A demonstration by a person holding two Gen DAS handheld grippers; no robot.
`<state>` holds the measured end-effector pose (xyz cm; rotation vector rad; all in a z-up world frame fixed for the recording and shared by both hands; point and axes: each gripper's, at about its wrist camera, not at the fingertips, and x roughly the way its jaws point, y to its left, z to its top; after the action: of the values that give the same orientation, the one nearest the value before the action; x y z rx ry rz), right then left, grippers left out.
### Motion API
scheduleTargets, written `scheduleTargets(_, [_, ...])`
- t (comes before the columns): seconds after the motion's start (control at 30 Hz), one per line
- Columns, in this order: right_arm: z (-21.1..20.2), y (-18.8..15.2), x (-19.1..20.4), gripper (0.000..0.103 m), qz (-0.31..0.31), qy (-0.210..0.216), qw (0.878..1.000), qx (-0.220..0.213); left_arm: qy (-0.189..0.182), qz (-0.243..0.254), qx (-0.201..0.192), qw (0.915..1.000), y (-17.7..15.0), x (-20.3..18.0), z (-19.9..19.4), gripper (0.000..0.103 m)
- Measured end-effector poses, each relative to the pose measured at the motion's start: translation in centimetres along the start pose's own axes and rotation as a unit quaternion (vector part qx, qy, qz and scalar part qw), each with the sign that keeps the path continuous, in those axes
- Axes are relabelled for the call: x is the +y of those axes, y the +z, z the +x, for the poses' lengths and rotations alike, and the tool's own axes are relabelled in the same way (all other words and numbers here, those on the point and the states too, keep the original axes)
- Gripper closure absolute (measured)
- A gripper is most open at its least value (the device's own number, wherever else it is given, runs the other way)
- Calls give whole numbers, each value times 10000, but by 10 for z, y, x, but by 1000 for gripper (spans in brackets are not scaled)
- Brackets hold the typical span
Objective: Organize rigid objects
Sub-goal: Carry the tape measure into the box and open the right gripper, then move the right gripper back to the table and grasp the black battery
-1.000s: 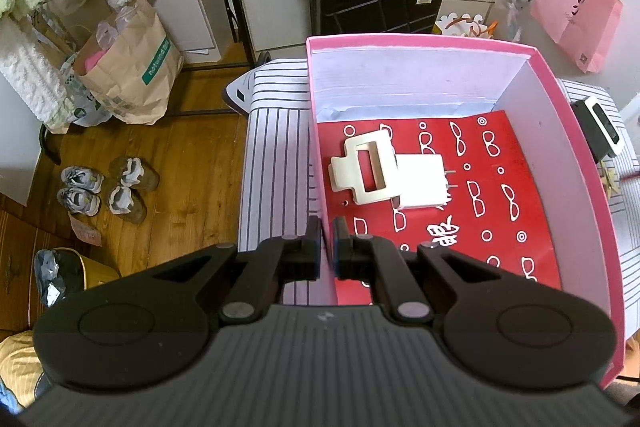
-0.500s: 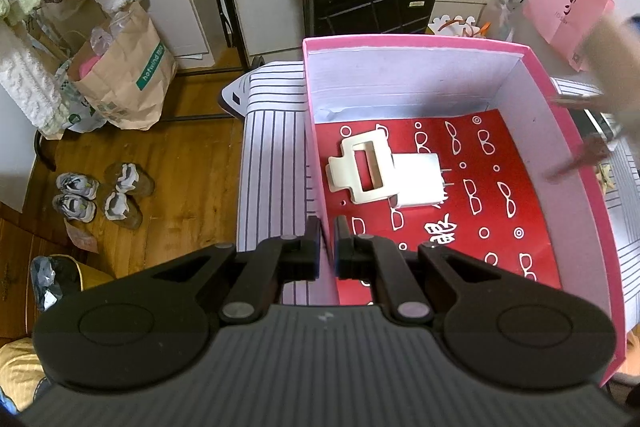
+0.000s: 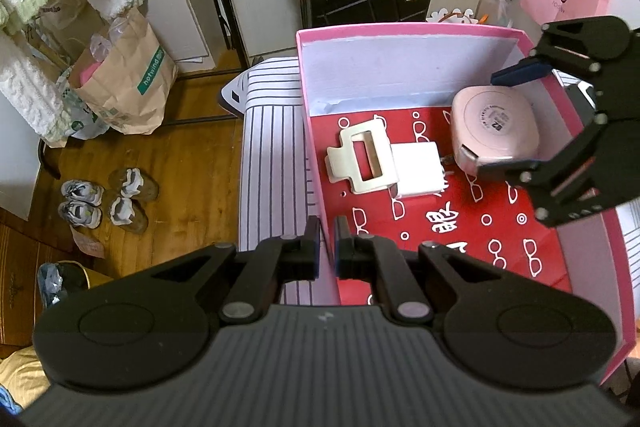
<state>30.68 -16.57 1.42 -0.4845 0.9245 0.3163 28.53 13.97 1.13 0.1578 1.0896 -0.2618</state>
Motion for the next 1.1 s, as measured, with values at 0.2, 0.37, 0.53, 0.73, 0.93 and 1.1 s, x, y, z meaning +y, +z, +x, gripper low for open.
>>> scheduleTargets(0.2, [10, -6, 5, 20, -286, -131, 9995, 40, 30, -22, 20, 10000, -1, -1, -1, 97])
scheduleTargets(0.37, [-38, -14, 2, 18, 49, -216, 9971, -724, 47, -19, 56, 10000, -2, -2, 0, 97])
scheduleTargets(0.53, [-98, -35, -7, 15, 674, -75, 9886, -1343, 107, 19, 103, 9999, -2, -5, 0, 97])
scheduleTargets(0.73, [-137, -95, -8, 15, 1359, 35, 9740, -1815, 135, 28, 129, 9998, -5, -6, -1, 97])
scheduleTargets(0.93, [-135, -165, -7, 15, 1737, -286, 9615, -2108, 187, 44, 103, 9998, -3, -7, -1, 97])
scheduleTargets(1.1, [-130, -212, -5, 15, 2013, -1062, 9479, -2231, 152, -74, -22, 9999, -3, -5, -5, 97])
